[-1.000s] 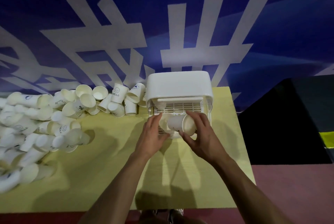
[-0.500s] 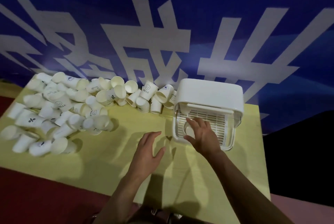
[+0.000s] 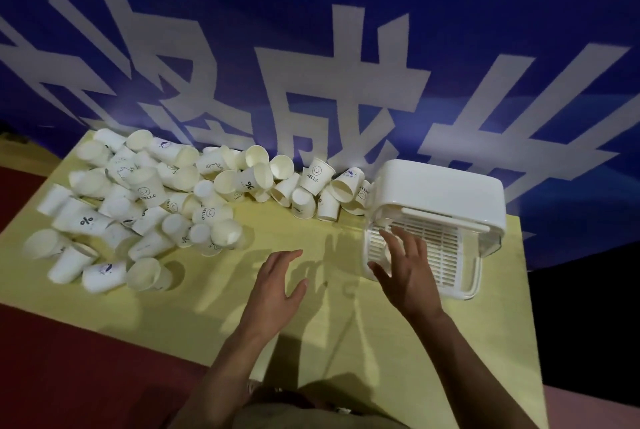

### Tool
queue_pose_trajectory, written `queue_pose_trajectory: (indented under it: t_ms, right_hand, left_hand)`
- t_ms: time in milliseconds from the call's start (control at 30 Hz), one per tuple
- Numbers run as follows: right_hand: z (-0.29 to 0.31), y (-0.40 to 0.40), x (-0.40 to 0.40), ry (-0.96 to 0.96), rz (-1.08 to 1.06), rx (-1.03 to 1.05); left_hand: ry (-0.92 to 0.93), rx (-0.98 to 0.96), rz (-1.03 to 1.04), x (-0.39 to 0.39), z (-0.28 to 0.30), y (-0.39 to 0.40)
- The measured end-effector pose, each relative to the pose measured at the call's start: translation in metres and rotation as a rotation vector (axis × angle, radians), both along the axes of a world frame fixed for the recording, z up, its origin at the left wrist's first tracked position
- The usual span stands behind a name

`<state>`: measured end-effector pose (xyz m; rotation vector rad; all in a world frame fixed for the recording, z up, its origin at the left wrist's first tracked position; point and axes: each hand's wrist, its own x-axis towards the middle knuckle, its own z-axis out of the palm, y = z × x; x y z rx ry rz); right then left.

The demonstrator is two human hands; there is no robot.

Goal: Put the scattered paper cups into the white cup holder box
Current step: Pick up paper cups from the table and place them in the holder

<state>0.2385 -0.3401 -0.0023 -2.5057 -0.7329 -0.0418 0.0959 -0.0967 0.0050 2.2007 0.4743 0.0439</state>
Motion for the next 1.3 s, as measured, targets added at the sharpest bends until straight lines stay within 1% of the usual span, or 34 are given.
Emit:
queue_pose_trajectory:
  t_ms: [100,300,400,467,633,800,967,1067,1233,1300]
  right_hand:
    - [0.009,0.051,-0.024,0.045,0.041,0.027]
    - [0.003,0.178,-0.050,0.152,0.120,-0.019]
    - [-0.007,0.238,-0.053,0.225,0.152,-0.069]
    - [-0.017,0.272,-0.053,0.229,0.182,-0.108]
    - [-0.044,0.328,-0.056,0.290,0.223,-0.219]
    - [-0.058,0.346,-0.057,0.312,0.227,-0.364]
    - [-0.067,0.340,-0.062,0.332,0.175,-0.384]
    - [-0.061,0.329,-0.071,0.344,0.127,-0.409]
    - [-0.054,0.292,-0.092,0.358,0.039,-0.294]
    - [-0.048,0.275,-0.099,0.355,0.013,-0.237]
  left_hand:
    - [-0.019,0.002,-0.001,-0.012,0.000,0.039]
    - [-0.051,0.032,0.066,-0.044,0.006,0.147]
    - [-0.058,0.042,0.103,-0.060,0.003,0.201]
    - [-0.057,0.040,0.126,-0.069,-0.001,0.232]
    - [-0.045,0.036,0.125,-0.086,-0.007,0.281]
    - [-0.025,0.054,0.063,-0.083,-0.011,0.301]
    - [-0.018,0.063,-0.031,-0.055,-0.011,0.300]
    - [0.005,0.148,-0.095,-0.035,-0.018,0.292]
    - [0.159,0.359,-0.268,-0.009,-0.037,0.275]
    - [0.218,0.395,-0.292,0.000,-0.044,0.271]
